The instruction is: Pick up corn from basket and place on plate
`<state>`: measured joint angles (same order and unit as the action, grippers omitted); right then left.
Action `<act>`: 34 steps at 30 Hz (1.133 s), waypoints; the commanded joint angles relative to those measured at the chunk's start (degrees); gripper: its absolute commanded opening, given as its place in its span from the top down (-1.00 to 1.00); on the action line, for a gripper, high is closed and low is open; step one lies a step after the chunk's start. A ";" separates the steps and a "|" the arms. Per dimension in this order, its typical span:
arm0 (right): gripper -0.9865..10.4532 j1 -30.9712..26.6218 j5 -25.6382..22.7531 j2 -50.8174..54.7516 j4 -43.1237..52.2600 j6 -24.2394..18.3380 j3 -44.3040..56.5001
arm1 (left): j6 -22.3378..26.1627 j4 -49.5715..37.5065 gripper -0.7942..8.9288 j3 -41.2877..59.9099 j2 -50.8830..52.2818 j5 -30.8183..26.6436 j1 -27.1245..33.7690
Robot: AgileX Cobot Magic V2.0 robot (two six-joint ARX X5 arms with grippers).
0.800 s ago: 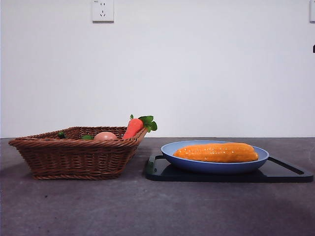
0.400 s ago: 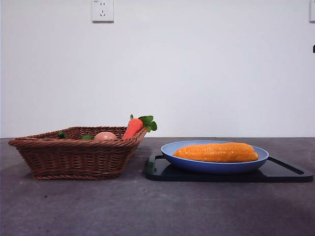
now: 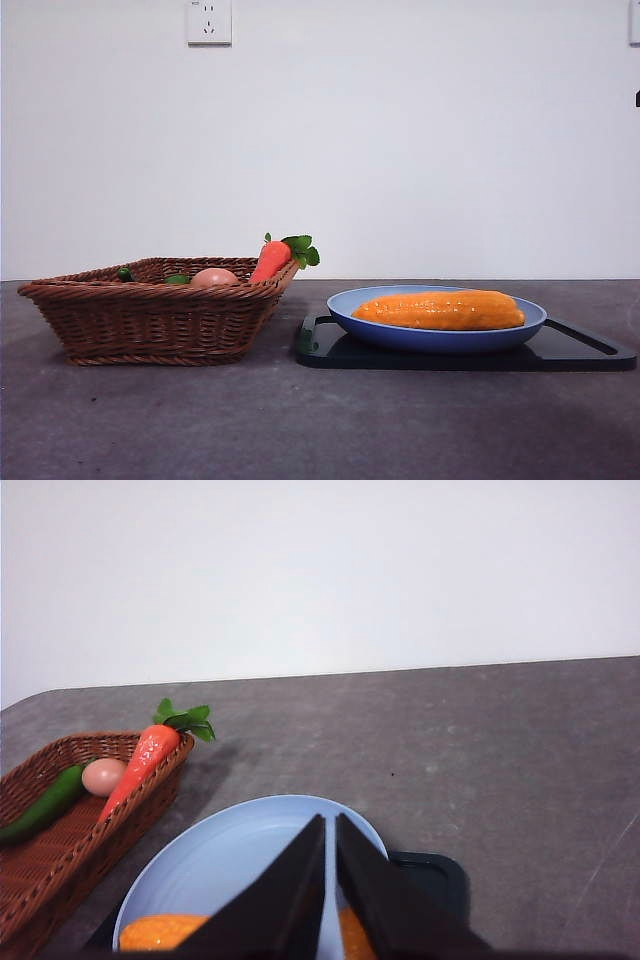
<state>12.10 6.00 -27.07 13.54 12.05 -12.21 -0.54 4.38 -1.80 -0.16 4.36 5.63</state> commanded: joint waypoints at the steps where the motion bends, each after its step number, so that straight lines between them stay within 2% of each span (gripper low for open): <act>1: 0.82 0.15 -0.09 -0.13 0.66 0.50 -0.52 | -1.60 0.57 0.83 1.62 0.02 -0.13 0.26; 7: 0.82 0.15 -0.09 -0.13 0.63 0.50 -0.52 | -4.94 6.08 0.83 1.55 -0.09 -0.11 0.26; 30: 0.82 0.15 -0.09 -0.13 0.61 0.37 -0.52 | -4.92 6.16 0.83 1.55 -0.09 -0.11 0.26; 31: 0.82 0.15 -0.09 -0.13 0.59 0.17 -0.52 | -4.92 6.16 0.83 1.55 -0.09 -0.11 0.26; 34: 0.82 -0.28 -3.02 0.83 -0.50 -4.85 -0.52 | -4.92 6.16 0.83 1.55 -0.09 -0.11 0.26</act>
<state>11.86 3.99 -26.57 12.93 10.22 -12.21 -5.32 10.13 -1.76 -0.32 4.34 5.76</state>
